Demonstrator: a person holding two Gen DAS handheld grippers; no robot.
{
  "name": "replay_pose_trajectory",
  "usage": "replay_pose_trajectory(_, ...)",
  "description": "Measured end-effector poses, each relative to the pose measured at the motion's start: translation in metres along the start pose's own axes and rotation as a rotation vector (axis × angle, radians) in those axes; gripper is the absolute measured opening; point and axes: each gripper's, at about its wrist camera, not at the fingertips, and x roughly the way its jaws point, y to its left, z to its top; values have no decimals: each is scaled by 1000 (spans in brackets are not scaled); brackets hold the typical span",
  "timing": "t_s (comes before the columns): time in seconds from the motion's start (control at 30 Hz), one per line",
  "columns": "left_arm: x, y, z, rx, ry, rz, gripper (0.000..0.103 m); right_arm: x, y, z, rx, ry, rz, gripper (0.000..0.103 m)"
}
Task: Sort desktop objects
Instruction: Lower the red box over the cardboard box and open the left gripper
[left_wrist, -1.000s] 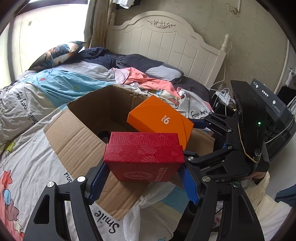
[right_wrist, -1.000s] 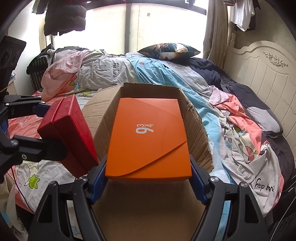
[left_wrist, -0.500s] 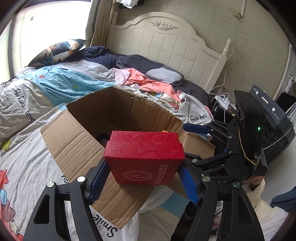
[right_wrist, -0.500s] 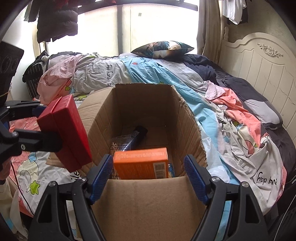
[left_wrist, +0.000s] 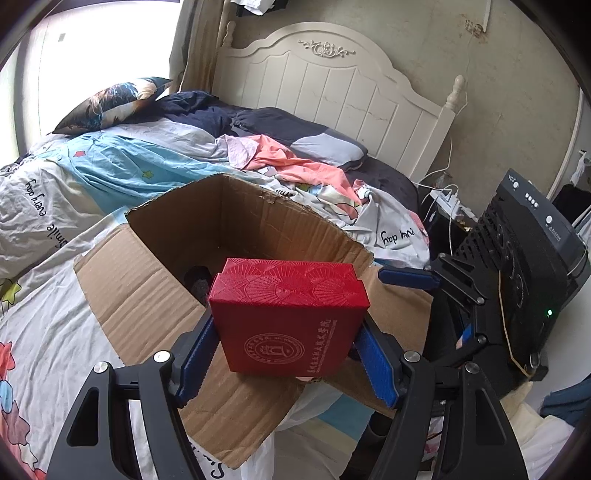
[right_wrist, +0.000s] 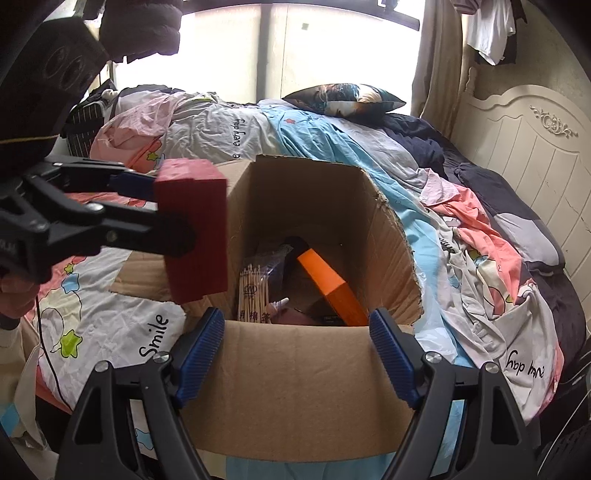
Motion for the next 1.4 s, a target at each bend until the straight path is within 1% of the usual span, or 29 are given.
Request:
replay_pose_trajectory(0.2, 7, 0, 6, -16, 2, -16, 73, -3, 2, -2, -12, -1, 13, 78)
replay_pose_trajectory(0.4, 11, 3, 10, -26, 10, -30, 73, -6, 0, -6, 2, -16, 20, 78)
replay_pose_trajectory(0.63, 16, 3, 13, -29, 14, -20, 73, -10, -4, -7, 13, -30, 23, 78)
replay_pose_trajectory(0.97, 21, 5, 21, -51, 9, -15, 73, -7, -5, -10, 14, -24, 27, 78)
replay_pose_trajectory(1.23, 36, -3, 28, -41, 25, -10, 73, -6, -4, -14, 15, -23, 25, 78)
replay_pose_trajectory(1.4, 44, -7, 31, -33, 28, -19, 73, -5, -5, -14, 10, -16, 24, 78)
